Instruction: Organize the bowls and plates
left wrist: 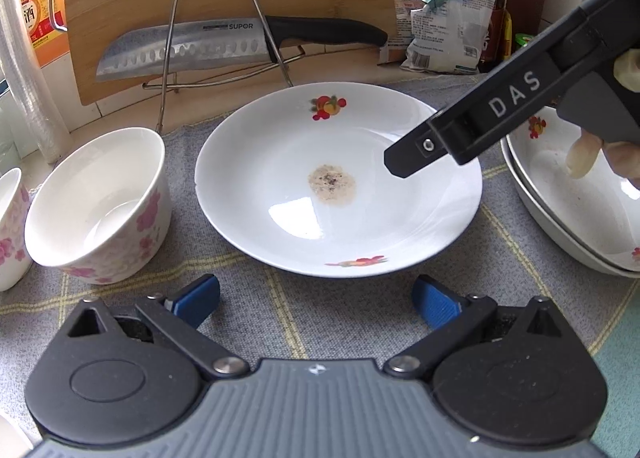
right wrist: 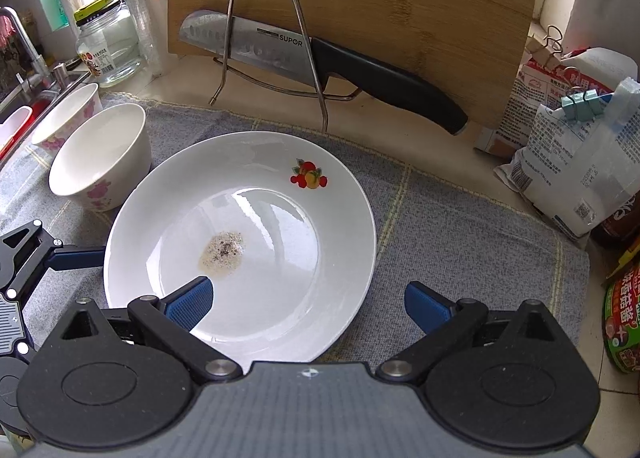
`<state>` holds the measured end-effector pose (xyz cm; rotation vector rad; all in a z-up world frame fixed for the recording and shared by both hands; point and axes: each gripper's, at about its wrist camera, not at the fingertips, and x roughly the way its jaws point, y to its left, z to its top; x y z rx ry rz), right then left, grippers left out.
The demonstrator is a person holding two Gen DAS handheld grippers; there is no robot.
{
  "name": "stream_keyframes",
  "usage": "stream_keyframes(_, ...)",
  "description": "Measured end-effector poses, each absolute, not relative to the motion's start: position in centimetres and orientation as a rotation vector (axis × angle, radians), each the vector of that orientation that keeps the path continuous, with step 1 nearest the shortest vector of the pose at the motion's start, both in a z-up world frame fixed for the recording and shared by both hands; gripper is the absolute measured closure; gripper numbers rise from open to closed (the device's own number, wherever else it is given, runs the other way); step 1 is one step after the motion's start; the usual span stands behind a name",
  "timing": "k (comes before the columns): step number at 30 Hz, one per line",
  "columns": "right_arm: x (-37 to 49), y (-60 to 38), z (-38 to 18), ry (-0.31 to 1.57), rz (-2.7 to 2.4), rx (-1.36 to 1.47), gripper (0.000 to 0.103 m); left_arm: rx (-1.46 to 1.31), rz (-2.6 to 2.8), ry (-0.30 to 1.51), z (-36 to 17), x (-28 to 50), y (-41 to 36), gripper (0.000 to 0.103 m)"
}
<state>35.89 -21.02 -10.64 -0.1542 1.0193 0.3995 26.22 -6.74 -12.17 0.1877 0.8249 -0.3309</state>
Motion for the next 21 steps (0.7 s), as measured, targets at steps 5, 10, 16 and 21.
stream_keyframes(5,38.1,-20.6,-11.4,1.057,0.465,-0.176,0.000,0.165,-0.347,0.822,-12.4,26.5,-6.7,0.001)
stream_keyframes(10,39.6,-20.4,-12.3,1.092,0.520,-0.170,0.003,0.160,-0.346,0.812,-12.5,26.6,-6.8,0.001)
stream_keyframes(16,40.8,-20.0,-12.8,1.113,0.566,-0.179,0.003,0.155,-0.347,0.800,-12.6,26.7,-6.8,0.001)
stream_keyframes(21,41.5,-19.5,-12.7,1.111,0.593,-0.187,0.003,0.152,-0.344,0.791,-12.6,26.6,-6.8,0.001)
